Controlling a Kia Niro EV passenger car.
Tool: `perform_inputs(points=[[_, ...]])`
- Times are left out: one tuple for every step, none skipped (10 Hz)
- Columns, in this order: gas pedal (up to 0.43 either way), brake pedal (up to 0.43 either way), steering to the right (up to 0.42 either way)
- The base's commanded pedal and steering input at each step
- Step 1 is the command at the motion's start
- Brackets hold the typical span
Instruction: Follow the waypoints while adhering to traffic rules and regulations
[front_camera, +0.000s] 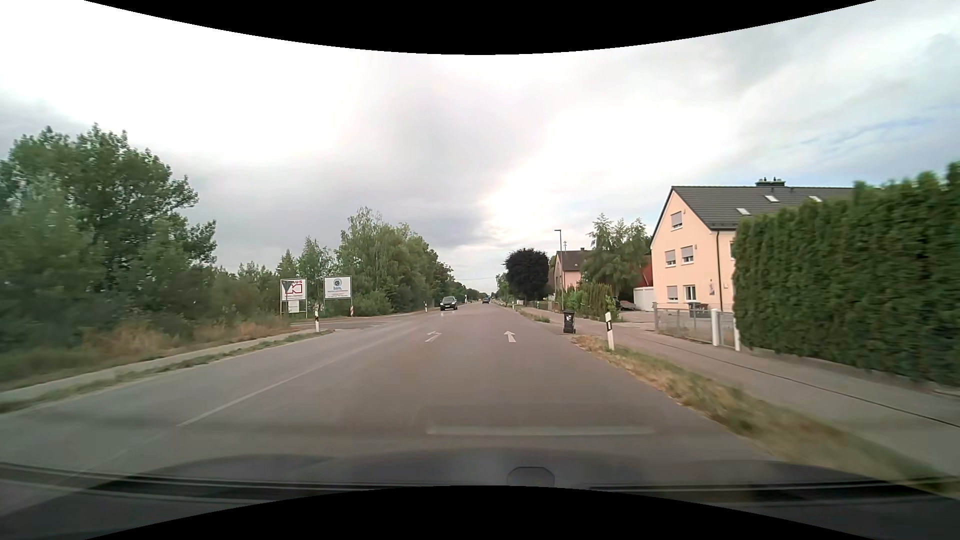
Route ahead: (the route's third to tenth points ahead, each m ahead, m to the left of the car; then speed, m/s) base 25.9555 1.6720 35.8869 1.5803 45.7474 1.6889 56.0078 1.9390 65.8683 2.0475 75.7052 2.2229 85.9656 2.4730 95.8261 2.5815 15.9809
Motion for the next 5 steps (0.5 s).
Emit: perform_inputs(points=[[0.189,0.000,-0.006],[0.189,0.000,-0.007],[0.189,0.000,-0.007],[0.189,0.000,-0.008],[0.189,0.000,-0.009]])
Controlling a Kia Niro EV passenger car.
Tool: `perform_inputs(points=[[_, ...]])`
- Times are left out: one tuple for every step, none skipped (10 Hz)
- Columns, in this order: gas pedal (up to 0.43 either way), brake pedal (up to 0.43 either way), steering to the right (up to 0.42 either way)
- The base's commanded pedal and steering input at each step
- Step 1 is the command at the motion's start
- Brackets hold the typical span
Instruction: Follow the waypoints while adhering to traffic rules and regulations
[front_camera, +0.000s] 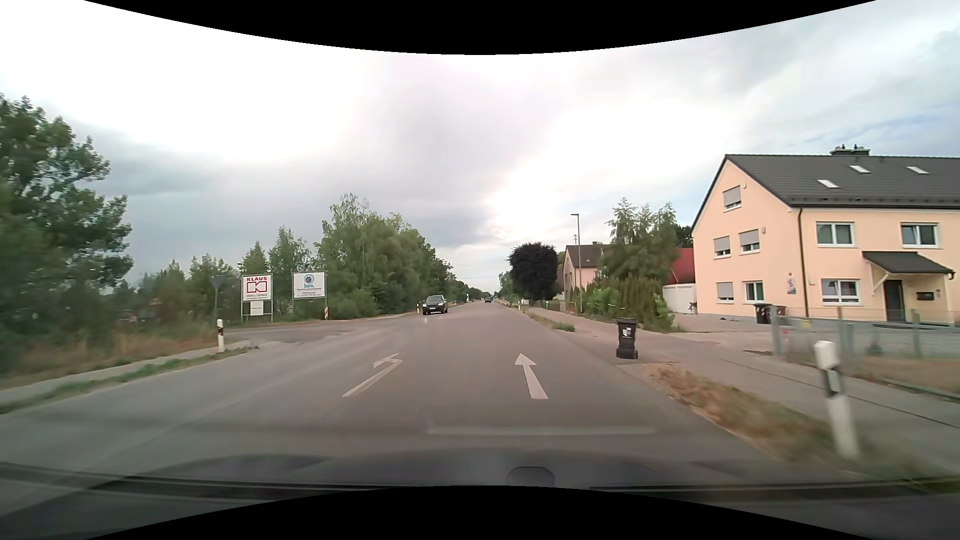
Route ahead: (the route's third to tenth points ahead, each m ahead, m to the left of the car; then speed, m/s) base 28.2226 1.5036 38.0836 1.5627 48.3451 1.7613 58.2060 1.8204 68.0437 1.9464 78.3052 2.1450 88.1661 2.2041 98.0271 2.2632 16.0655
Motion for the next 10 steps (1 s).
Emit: perform_inputs(points=[[0.189,0.000,-0.008],[0.189,0.000,-0.009],[0.189,0.000,-0.009],[0.189,0.000,-0.008],[0.189,0.000,-0.008],[0.189,0.000,-0.008],[0.189,0.000,-0.007],[0.189,0.000,-0.006],[0.189,0.000,-0.005],[0.197,0.000,-0.004]])
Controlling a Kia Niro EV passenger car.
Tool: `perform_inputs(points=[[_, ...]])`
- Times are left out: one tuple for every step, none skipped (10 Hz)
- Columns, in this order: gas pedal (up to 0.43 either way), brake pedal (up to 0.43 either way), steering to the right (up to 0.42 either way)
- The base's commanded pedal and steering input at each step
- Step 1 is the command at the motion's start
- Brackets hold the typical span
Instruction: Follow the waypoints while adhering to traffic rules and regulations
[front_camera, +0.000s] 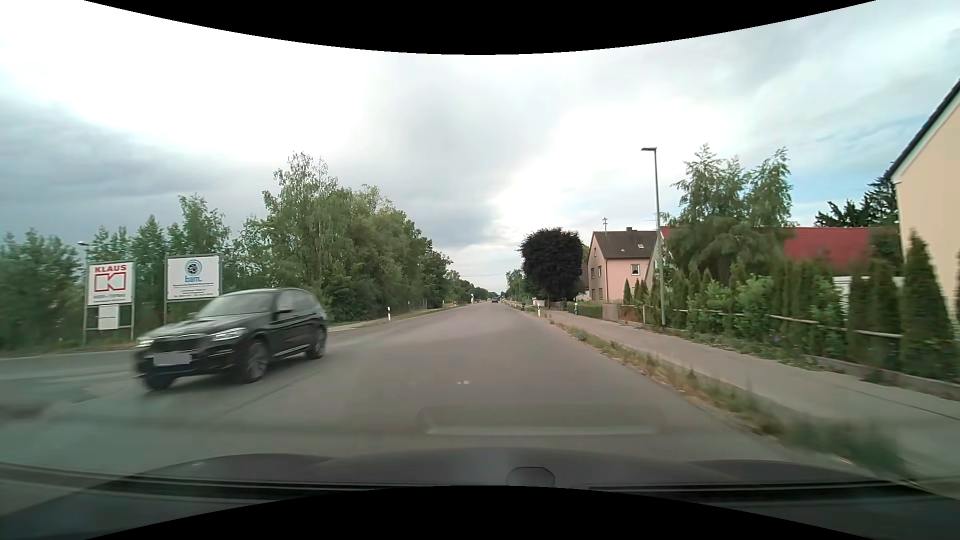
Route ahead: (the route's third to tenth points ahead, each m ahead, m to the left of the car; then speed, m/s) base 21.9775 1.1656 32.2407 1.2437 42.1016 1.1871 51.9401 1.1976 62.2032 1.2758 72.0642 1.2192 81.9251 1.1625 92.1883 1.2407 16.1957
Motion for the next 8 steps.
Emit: perform_inputs(points=[[0.197,0.000,-0.004],[0.197,0.000,-0.004],[0.197,0.000,-0.004],[0.197,0.000,-0.004],[0.197,0.000,-0.004],[0.197,0.000,-0.004],[0.197,0.000,-0.004],[0.197,0.000,-0.004]])
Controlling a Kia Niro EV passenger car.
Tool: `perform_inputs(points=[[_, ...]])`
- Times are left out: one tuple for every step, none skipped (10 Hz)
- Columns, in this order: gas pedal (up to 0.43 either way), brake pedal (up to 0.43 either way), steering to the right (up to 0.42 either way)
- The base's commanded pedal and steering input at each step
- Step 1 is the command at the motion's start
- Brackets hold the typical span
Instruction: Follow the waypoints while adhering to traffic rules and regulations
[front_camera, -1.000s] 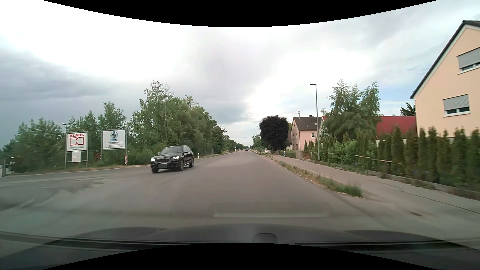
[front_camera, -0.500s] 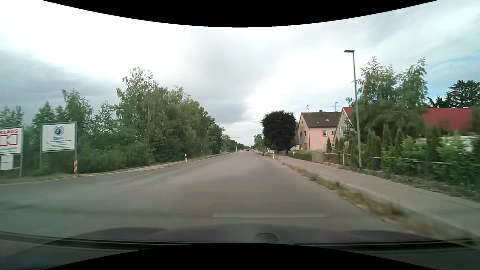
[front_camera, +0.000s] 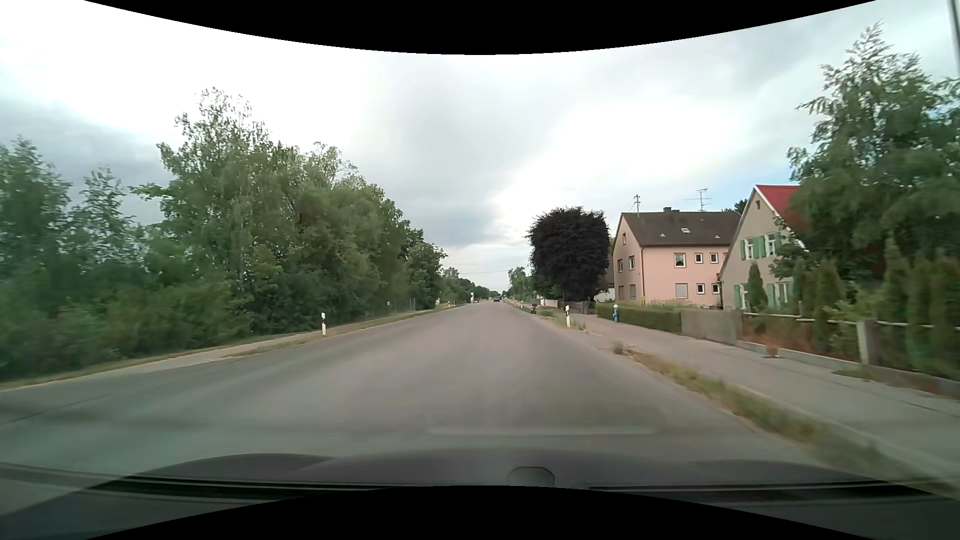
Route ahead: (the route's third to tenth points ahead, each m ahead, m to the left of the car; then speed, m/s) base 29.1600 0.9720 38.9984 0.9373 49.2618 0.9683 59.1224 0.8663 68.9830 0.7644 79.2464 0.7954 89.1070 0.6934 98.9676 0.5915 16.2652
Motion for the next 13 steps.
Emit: perform_inputs(points=[[0.197,0.000,-0.003],[0.197,0.000,-0.003],[0.197,0.000,-0.004],[0.197,0.000,-0.004],[0.197,0.000,-0.003],[0.197,0.000,-0.003],[0.197,0.000,-0.004],[0.197,0.000,-0.003],[0.197,0.000,-0.004],[0.197,0.000,-0.004],[0.197,0.000,-0.003],[0.197,0.000,-0.004],[0.197,0.000,-0.004]])
